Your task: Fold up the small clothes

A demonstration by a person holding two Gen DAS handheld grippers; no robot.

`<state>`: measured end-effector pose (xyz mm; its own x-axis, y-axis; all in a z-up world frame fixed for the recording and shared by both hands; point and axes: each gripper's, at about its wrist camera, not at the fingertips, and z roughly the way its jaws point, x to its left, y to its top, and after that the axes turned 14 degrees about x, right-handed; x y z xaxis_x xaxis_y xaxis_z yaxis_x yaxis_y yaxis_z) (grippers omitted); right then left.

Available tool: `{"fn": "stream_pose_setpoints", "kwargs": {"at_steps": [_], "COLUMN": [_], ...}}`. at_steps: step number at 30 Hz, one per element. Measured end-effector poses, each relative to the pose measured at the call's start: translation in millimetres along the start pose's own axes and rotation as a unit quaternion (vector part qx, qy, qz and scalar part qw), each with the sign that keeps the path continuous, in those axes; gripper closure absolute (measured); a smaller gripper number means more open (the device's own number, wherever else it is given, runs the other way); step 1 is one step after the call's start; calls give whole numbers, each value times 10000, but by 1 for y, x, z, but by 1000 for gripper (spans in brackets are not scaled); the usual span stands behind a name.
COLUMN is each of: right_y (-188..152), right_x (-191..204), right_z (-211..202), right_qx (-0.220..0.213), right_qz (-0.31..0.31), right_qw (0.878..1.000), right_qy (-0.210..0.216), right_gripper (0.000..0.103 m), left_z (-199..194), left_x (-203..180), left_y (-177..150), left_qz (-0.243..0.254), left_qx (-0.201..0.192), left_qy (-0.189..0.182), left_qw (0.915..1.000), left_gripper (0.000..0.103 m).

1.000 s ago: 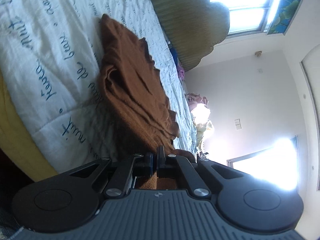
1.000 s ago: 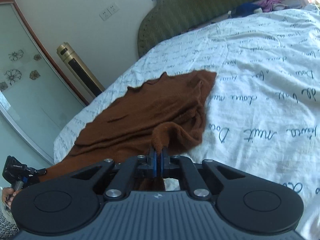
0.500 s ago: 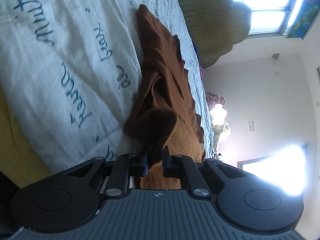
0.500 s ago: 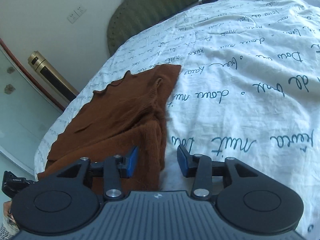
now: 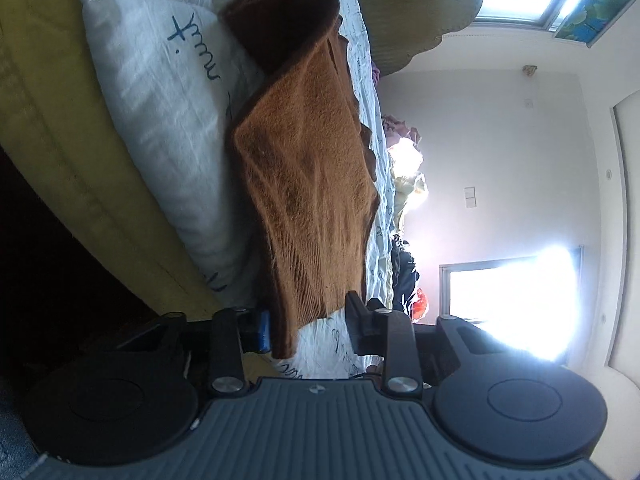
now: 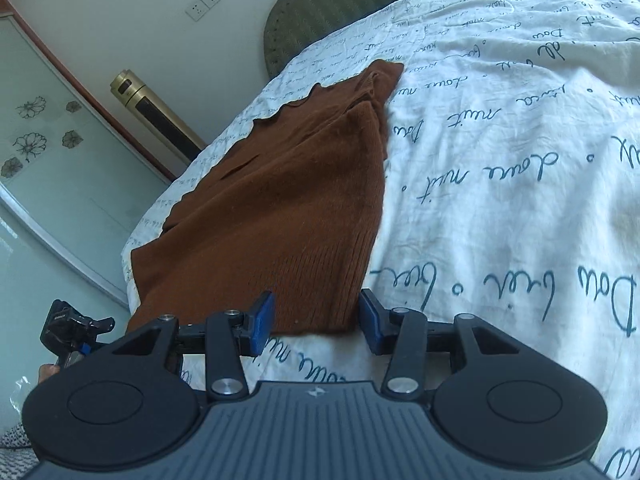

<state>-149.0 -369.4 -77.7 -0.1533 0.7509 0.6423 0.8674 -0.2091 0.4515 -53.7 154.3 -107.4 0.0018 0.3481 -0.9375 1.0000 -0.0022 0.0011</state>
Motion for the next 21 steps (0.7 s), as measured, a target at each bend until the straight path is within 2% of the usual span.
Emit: {"fn": "stream_pose_setpoints", "kwargs": {"at_steps": [1, 5, 10, 11, 12, 13, 16, 21], "right_y": [-1, -1, 4, 5, 7, 8, 5, -9], "right_x": [1, -5, -8, -8, -8, -9, 3, 28], "right_z": [0, -4, 3, 5, 8, 10, 4, -28], "right_qx": [22, -56, 19, 23, 24, -7, -216, -846], "right_qz": [-30, 82, 109, 108, 120, 114, -19, -170], "right_qw": [10000, 9999, 9999, 9999, 9999, 9999, 9996, 9962], "right_qy": [0, 44, 121, 64, 16, -63, -199, -105], "right_gripper": [58, 59, 60, 70, 92, 98, 99, 99], "left_z": [1, 0, -1, 0, 0, 0, 0, -14], "left_x": [0, 3, 5, 5, 5, 4, -11, -57], "left_y": [0, 2, 1, 1, 1, 1, -4, -22], "left_qz": [2, -16, 45, 60, 83, 148, 382, 997], "left_qx": [2, -40, -78, -87, -87, -93, -234, -485], "left_qy": [33, 198, 384, 388, 406, 457, 599, 840], "left_qw": [10000, 9998, 9992, 9992, 9991, 9988, 9972, 9903], "left_gripper": [74, 95, 99, 99, 99, 100, 100, 100]}}
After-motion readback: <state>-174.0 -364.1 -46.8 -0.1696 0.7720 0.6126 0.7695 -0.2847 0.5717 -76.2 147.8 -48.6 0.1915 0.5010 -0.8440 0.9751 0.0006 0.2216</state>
